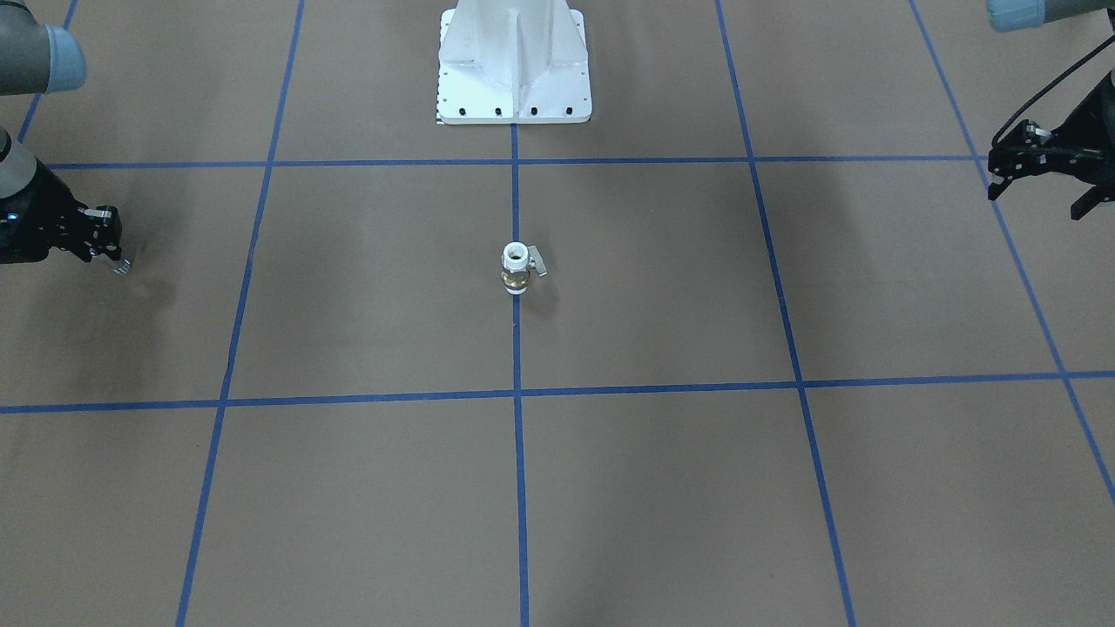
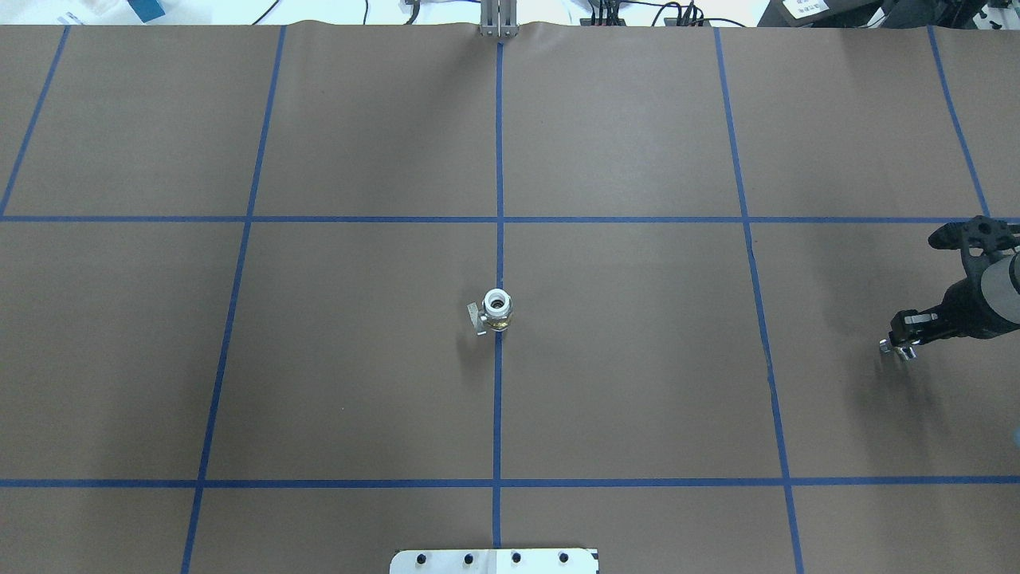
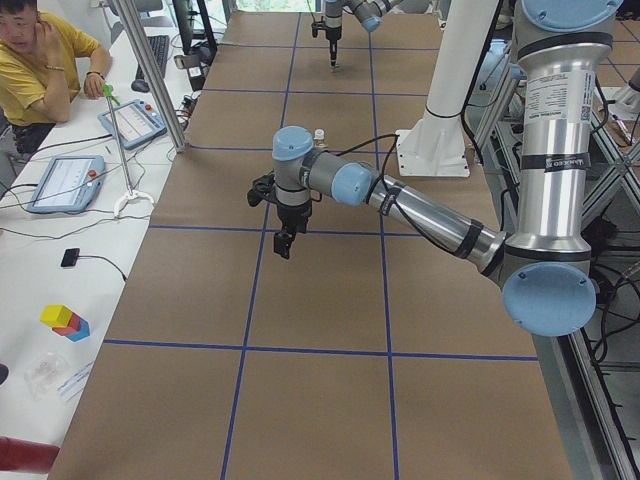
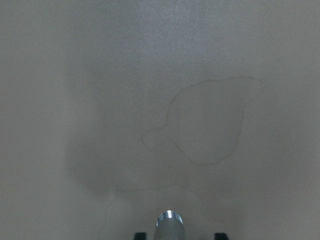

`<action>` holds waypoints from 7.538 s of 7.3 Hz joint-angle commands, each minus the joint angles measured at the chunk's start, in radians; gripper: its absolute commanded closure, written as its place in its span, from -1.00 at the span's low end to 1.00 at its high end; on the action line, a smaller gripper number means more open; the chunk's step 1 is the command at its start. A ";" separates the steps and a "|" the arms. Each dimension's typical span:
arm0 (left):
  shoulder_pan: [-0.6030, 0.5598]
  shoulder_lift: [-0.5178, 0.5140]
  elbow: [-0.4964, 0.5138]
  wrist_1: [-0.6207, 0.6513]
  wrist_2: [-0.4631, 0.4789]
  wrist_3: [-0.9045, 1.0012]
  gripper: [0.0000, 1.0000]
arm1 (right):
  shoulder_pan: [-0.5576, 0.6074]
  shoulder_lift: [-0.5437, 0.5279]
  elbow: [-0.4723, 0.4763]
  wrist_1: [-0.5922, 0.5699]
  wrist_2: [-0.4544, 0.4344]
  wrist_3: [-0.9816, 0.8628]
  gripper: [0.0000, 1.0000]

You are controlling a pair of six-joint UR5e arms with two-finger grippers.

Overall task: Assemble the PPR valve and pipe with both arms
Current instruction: 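Close the right gripper on the silver fitting and lift it, then carry the silver fitting with the right arm above the standing valve, then lower the fitting onto the valve top and press it down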

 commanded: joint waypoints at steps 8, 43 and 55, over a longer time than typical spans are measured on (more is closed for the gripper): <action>-0.056 0.011 0.024 0.006 -0.014 0.068 -1.00 | -0.054 0.608 0.161 -0.746 0.030 0.236 1.00; -0.336 0.014 0.352 0.002 -0.146 0.535 -1.00 | -0.357 1.113 -0.236 -0.757 -0.171 0.722 0.96; -0.337 0.018 0.360 0.009 -0.204 0.456 -1.00 | -0.302 1.110 -0.170 -0.757 -0.171 0.699 -0.99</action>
